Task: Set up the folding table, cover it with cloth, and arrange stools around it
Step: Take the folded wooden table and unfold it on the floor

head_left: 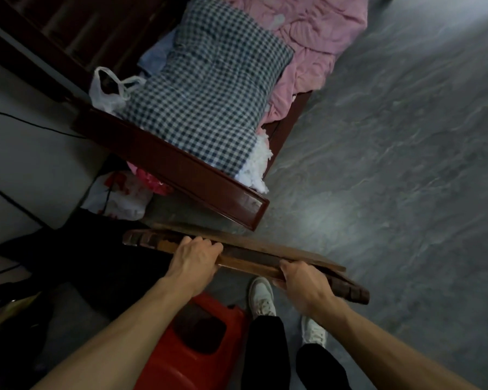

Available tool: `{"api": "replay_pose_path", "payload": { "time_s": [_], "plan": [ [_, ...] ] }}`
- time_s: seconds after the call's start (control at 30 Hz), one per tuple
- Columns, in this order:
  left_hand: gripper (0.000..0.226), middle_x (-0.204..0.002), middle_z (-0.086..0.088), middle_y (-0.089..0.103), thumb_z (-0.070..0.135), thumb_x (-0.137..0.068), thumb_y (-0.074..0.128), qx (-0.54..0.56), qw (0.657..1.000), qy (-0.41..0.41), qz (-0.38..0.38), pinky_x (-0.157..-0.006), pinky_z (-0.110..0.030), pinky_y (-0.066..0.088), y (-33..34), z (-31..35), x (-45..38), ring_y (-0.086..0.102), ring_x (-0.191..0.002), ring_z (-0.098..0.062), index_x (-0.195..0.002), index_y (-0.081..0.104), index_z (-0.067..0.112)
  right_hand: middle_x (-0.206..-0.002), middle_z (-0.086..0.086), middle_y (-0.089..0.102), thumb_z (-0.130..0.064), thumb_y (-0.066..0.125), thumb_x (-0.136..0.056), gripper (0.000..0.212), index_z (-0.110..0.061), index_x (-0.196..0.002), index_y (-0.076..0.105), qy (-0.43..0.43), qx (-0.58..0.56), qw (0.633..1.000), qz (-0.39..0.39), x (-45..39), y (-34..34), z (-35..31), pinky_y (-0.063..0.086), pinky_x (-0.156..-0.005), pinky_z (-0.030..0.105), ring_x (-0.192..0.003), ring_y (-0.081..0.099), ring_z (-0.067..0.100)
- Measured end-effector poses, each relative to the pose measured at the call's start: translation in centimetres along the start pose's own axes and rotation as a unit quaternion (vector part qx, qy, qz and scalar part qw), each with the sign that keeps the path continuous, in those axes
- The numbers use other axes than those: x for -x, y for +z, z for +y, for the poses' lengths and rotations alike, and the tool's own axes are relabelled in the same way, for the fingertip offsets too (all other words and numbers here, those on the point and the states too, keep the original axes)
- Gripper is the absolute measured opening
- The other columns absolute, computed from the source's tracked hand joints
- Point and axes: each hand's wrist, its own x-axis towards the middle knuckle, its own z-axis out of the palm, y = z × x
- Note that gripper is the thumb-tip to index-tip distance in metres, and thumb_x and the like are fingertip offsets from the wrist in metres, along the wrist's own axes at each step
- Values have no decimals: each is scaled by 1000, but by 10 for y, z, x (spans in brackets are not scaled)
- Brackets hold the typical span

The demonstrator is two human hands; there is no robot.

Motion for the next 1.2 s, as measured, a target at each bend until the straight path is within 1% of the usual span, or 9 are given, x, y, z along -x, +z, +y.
{"api": "replay_pose_path", "payload": {
  "time_s": [0.17, 0.3, 0.4, 0.5, 0.77, 0.93, 1.0, 1.07, 1.2],
  "plan": [
    [16, -81, 4, 64, 39, -86, 67, 39, 997, 29, 64, -79, -39, 42, -25, 33, 34, 61, -84, -22, -91, 60, 26, -100, 1, 66, -46, 52, -95, 22, -26, -104, 53, -4, 25, 997, 68, 54, -26, 18, 52, -68, 40, -86, 66, 27],
    [12, -80, 6, 62, 37, -88, 65, 66, 989, 54, 123, -77, -37, 40, -59, 68, 63, 59, -83, -19, -91, 57, 28, -102, -2, 66, -49, 52, -94, 24, -28, -106, 54, -3, 47, 992, 120, 111, -59, 31, 51, -70, 37, -90, 66, 24],
    [25, -67, 6, 57, 32, -73, 81, 56, 987, 88, 124, -65, -34, 42, -84, 95, 86, 58, -68, -18, -80, 58, 28, -105, -4, 65, -48, 52, -95, 24, -29, -109, 57, -3, 52, 986, 158, 159, -77, 39, 45, -69, 34, -91, 65, 22],
    [32, -67, 5, 59, 30, -61, 87, 26, 981, 115, 157, -62, -35, 44, -106, 124, 108, 59, -66, -20, -79, 61, 27, -102, -4, 66, -46, 53, -96, 21, -28, -105, 57, 5, 51, 981, 188, 208, -93, 49, 39, -68, 34, -91, 64, 22],
    [25, -66, 1, 56, 25, -65, 83, -43, 946, 191, 260, -59, -35, 37, -163, 219, 183, 54, -62, -24, -78, 62, 21, -85, -6, 60, -46, 49, -97, 17, -30, -97, 52, 35, 47, 956, 287, 348, -88, 92, 39, -59, 34, -73, 60, 18],
    [14, -70, -3, 57, 12, -73, 73, -69, 901, 250, 349, -63, -37, 38, -185, 291, 237, 52, -66, -24, -81, 63, 16, -75, -6, 55, -39, 55, -95, 12, -27, -91, 54, 96, 59, 915, 386, 448, -61, 117, 30, -53, 30, -60, 51, 16],
    [7, -73, -4, 59, 12, -78, 67, -73, 875, 288, 381, -64, -39, 39, -197, 324, 253, 53, -68, -26, -83, 64, 15, -73, -5, 55, -38, 58, -93, 12, -26, -91, 56, 127, 58, 899, 416, 490, -57, 127, 33, -52, 30, -59, 50, 17],
    [5, -74, -4, 60, 18, -82, 62, -79, 853, 330, 396, -64, -39, 39, -208, 356, 265, 54, -69, -27, -85, 64, 16, -76, -4, 57, -41, 56, -94, 16, -25, -92, 56, 155, 49, 890, 425, 532, -52, 137, 36, -55, 32, -63, 54, 19],
    [17, -75, -2, 62, 27, -87, 51, -80, 829, 403, 380, -63, -37, 39, -222, 420, 276, 56, -68, -26, -85, 65, 17, -76, -5, 58, -44, 59, -93, 19, -25, -89, 57, 221, 47, 860, 457, 600, -36, 159, 26, -57, 30, -66, 59, 21]
  ]
}}
